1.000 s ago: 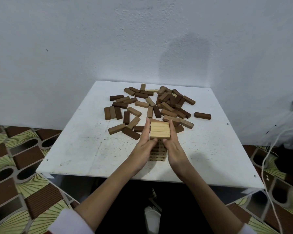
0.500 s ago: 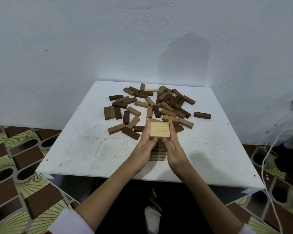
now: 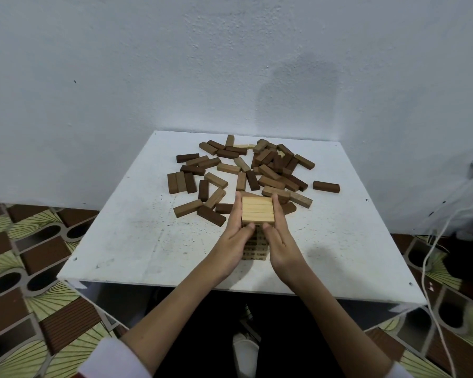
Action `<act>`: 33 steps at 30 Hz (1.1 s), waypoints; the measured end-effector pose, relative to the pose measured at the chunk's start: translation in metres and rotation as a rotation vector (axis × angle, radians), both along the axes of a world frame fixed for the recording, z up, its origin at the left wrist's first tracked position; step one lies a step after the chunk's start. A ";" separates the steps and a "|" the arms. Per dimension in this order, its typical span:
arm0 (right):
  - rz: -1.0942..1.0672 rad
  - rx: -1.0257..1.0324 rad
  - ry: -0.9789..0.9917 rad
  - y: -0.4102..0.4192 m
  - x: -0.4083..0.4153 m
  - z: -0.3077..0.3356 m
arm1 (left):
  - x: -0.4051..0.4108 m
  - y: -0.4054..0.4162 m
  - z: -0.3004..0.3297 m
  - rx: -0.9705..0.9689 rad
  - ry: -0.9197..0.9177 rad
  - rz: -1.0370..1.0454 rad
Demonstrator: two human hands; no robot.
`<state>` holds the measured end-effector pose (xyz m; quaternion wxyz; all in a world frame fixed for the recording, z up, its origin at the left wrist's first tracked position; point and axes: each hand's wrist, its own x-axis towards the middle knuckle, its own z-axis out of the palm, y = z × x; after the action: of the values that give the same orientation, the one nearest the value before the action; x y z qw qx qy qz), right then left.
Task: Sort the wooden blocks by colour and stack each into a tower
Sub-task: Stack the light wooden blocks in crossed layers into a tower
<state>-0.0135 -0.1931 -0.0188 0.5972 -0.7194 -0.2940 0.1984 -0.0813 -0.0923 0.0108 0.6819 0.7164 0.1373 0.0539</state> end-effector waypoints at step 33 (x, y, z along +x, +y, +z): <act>-0.008 0.016 0.029 -0.006 0.002 0.002 | 0.001 0.006 -0.012 -0.019 -0.050 0.017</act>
<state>-0.0118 -0.1996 -0.0166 0.6080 -0.7127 -0.2840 0.2043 -0.0799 -0.0864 -0.0015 0.6916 0.7069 0.1270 0.0764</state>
